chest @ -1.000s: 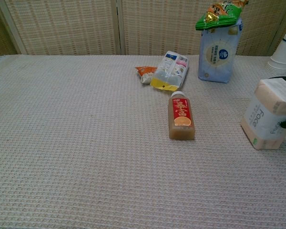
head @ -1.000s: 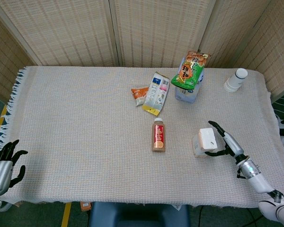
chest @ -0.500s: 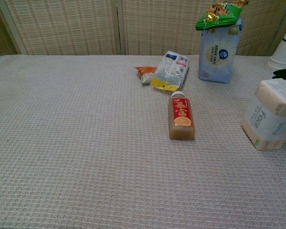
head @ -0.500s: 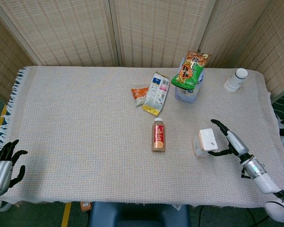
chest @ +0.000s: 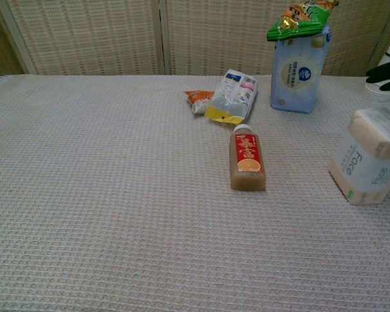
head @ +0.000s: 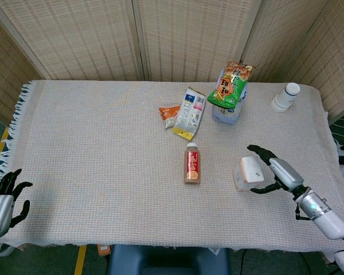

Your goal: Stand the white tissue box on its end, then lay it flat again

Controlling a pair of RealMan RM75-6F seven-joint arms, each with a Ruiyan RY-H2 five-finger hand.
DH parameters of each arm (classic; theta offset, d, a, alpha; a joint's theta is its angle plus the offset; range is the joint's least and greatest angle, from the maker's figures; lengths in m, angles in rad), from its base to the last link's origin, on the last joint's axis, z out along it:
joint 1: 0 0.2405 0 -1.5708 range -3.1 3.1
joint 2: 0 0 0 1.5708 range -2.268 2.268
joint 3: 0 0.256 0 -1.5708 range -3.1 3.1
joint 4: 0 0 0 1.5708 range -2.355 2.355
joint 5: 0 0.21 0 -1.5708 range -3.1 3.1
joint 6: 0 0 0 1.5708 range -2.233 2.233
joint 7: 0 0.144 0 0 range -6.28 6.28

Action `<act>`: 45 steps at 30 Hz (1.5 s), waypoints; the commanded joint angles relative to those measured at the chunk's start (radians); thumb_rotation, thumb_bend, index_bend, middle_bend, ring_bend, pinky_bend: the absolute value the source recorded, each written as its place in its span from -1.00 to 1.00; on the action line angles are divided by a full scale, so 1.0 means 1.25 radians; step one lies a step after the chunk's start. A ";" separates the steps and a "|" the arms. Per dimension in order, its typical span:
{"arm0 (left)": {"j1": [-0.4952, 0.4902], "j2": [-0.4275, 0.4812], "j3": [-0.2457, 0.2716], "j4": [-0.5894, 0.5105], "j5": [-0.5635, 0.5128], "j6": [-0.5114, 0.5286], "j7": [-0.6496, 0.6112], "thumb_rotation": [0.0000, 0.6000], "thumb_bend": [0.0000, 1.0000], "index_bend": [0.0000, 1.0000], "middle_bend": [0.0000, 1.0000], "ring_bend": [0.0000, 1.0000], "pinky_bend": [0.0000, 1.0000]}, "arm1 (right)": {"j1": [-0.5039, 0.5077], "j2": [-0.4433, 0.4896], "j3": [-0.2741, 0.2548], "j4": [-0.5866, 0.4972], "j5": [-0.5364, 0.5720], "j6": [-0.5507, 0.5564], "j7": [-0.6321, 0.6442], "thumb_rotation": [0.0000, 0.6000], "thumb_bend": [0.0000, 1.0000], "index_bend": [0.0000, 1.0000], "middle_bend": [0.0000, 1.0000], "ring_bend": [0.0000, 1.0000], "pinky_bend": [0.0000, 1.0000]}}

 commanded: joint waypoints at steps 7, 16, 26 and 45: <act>0.000 0.002 -0.001 -0.001 -0.002 -0.001 -0.002 1.00 -0.02 -0.38 -1.00 -1.00 -0.66 | 0.056 0.160 0.045 -0.328 0.334 -0.112 -0.660 1.00 -1.00 -1.00 -1.00 -1.00 -1.00; -0.001 -0.001 -0.001 -0.003 -0.008 -0.006 0.010 1.00 -0.02 -0.38 -1.00 -1.00 -0.66 | 0.106 0.113 0.041 -0.335 0.527 -0.125 -0.890 1.00 -1.00 -1.00 -1.00 -1.00 -1.00; 0.000 -0.002 -0.003 0.003 -0.010 -0.003 0.007 1.00 -0.02 -0.38 -1.00 -1.00 -0.66 | 0.141 0.045 0.053 -0.309 0.574 -0.138 -0.942 1.00 -1.00 -1.00 -0.99 -0.85 -1.00; -0.002 -0.003 -0.001 0.004 -0.008 -0.008 0.009 1.00 -0.02 -0.38 -1.00 -1.00 -0.66 | 0.145 0.040 0.063 -0.281 0.593 -0.146 -0.925 1.00 -1.00 -0.87 -0.65 -0.59 -1.00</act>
